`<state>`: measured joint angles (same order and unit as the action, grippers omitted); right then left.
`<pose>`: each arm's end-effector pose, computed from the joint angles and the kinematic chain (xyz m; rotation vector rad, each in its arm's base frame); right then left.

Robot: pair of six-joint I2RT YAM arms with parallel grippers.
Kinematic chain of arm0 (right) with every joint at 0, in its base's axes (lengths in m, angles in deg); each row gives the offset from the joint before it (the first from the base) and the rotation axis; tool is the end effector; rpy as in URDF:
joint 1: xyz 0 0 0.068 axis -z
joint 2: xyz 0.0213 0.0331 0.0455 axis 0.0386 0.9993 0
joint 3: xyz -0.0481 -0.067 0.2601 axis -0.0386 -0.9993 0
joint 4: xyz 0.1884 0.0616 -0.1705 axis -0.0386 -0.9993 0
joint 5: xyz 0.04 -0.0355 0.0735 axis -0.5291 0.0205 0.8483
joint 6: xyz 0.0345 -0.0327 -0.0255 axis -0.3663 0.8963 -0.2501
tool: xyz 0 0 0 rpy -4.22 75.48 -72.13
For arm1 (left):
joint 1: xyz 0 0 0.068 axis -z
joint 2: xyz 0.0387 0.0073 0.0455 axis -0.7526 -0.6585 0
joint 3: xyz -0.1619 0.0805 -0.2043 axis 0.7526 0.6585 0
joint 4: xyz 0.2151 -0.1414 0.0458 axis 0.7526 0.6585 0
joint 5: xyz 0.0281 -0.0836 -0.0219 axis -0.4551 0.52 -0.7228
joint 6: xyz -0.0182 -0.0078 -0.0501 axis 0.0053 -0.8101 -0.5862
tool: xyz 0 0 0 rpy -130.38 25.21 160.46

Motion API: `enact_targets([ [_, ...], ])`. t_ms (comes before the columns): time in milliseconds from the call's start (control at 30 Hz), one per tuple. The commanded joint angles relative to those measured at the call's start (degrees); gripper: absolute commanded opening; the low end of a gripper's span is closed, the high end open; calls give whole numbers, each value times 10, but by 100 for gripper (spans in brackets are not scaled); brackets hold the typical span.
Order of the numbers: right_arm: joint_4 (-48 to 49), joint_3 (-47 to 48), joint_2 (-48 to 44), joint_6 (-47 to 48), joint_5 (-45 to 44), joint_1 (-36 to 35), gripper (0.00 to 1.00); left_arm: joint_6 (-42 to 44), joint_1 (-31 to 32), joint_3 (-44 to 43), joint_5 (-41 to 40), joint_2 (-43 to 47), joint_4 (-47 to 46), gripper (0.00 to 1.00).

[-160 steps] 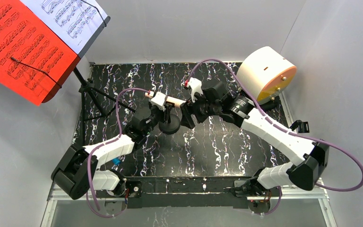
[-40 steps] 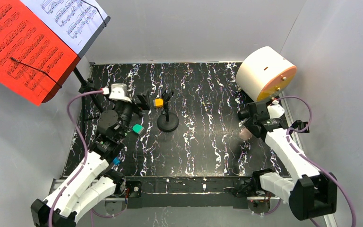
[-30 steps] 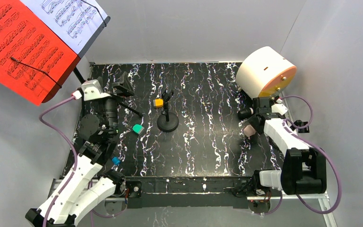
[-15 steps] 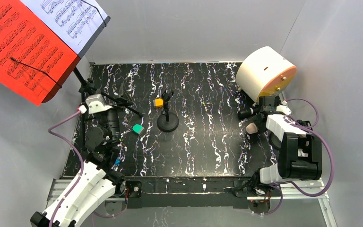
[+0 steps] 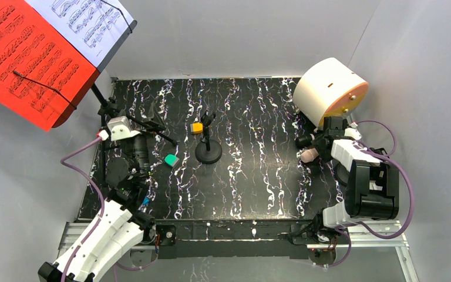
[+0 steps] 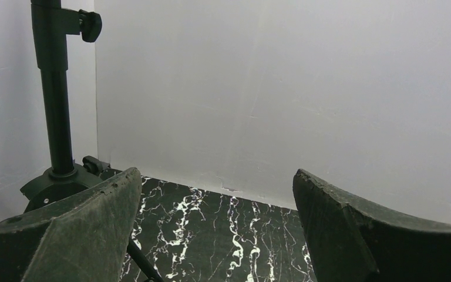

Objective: Pack up the instrument practice props
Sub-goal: Place the microphone at the center of the board.

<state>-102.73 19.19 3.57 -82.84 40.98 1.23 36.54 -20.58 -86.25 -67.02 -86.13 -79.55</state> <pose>0.2757 -0.0293 0.1737 1.2780 2.0864 -0.0869 0.1297 -0.0465 0.3734 -0.2784 1.0328 -0.0762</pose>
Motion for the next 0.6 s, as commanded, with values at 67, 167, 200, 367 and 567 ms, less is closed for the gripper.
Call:
enact_targets([
  [67, 21, 28, -15, -1, 21, 4, 60, 6, -5, 2, 3, 0, -24, 98],
  [167, 38, 27, -34, 7, 37, 5, 60, 5, -5, 3, 3, 0, -24, 98],
  [200, 40, 28, -39, 12, 43, 5, 61, 5, -6, 3, 4, 1, -24, 98],
  [367, 66, 29, -55, 35, 80, 4, 62, 3, -6, 3, 4, 0, -23, 98],
  [567, 65, 31, -77, 60, 91, 5, 67, 3, -6, 3, 8, -1, -24, 98],
])
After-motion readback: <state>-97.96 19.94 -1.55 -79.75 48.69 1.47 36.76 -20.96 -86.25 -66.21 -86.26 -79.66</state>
